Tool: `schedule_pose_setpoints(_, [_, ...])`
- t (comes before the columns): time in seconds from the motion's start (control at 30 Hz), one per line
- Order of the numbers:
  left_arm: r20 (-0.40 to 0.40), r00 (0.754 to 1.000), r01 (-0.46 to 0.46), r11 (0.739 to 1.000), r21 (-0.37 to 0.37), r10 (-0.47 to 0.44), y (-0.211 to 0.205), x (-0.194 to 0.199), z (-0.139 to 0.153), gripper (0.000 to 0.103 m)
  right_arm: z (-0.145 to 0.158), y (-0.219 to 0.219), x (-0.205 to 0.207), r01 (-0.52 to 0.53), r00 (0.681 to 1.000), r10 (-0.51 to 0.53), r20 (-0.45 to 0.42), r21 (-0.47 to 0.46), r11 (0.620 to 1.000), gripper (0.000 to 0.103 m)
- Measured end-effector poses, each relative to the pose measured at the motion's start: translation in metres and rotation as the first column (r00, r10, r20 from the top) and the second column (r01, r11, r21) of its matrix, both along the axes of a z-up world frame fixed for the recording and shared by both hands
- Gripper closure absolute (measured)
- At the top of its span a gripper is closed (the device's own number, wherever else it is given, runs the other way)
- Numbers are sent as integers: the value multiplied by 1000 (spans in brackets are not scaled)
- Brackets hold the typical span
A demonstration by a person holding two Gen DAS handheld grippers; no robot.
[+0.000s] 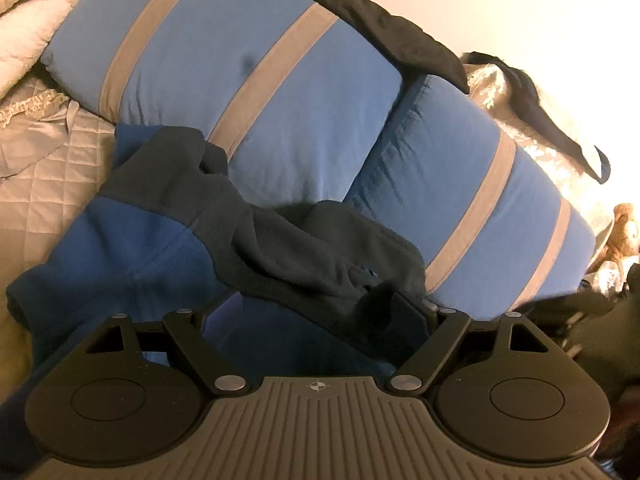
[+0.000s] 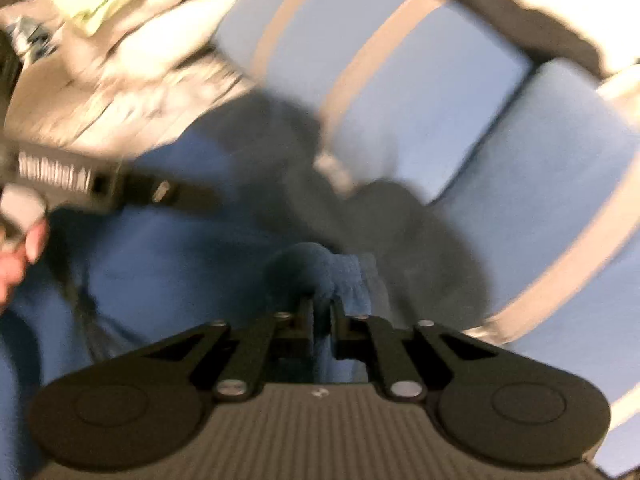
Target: Fold clothes
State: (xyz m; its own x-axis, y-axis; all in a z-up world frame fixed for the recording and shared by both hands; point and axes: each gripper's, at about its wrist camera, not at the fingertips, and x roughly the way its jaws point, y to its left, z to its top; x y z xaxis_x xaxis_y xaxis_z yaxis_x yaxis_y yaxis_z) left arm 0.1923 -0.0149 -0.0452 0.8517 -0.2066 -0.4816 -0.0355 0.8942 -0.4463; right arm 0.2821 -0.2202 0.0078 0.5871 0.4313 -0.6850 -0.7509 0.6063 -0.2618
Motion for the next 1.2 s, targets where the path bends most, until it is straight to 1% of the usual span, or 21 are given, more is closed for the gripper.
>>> schedule_pose_setpoints(0.07, [4,1000,6,1000,8,-6,-2,0,0,21,24,-21,0,61,996,-64,64,40,997,96])
schedule_pose_setpoints(0.13, [8,1000,25,999,24,-25,-6,-1,0,21,46,-46,2,126,986,-135,103,89,988,96])
schedule_pose_setpoints(0.23, [18,998,51,997,51,-52,-13,-2,1,21,79,-94,7,228,957,-254,139,178,957,96])
schedule_pose_setpoints(0.33, [27,996,80,994,76,-83,-21,-3,2,21,108,-150,13,320,919,-367,141,273,907,96])
schedule_pose_setpoints(0.43, [38,994,98,992,83,-101,-25,-5,3,21,136,-218,16,417,855,-496,153,368,831,96])
schedule_pose_setpoints(0.47, [39,994,102,991,86,-105,-27,-5,3,21,144,-242,15,452,825,-544,153,399,798,96])
schedule_pose_setpoints(0.53, [34,993,111,990,91,-114,-29,-5,3,21,159,-294,11,524,753,-644,137,467,712,96])
schedule_pose_setpoints(0.6, [31,992,122,989,87,-125,-31,-6,3,21,166,-349,-2,590,670,-736,97,531,608,96])
schedule_pose_setpoints(0.67, [34,990,135,988,81,-138,-33,-6,4,21,159,-396,-21,650,581,-810,77,556,519,96])
schedule_pose_setpoints(0.73, [37,990,136,988,77,-140,-34,-5,4,21,138,-437,-40,713,488,-871,56,550,435,96])
schedule_pose_setpoints(0.83, [27,991,132,989,65,-134,-33,-3,3,21,86,-485,-63,816,342,-940,3,494,298,97])
schedule_pose_setpoints(0.93, [18,991,131,990,60,-132,-32,-2,2,21,31,-527,-87,889,178,-980,-83,441,124,97])
schedule_pose_setpoints(1.0, [19,992,127,990,66,-128,-32,-3,2,21,-2,-549,-105,905,79,-986,-146,424,10,97])
schedule_pose_setpoints(1.07, [19,992,125,990,65,-127,-31,-3,2,21,-22,-562,-124,899,11,-979,-206,430,-80,97])
schedule_pose_setpoints(1.1, [18,992,124,990,63,-126,-31,-3,2,21,-29,-564,-133,893,-10,-973,-229,437,-112,97])
schedule_pose_setpoints(1.13, [15,992,123,990,63,-125,-31,-3,1,21,-36,-565,-141,887,-26,-969,-245,441,-135,97])
schedule_pose_setpoints(1.2, [9,992,123,990,66,-124,-31,-2,1,21,-42,-559,-151,890,-28,-973,-229,438,-129,97])
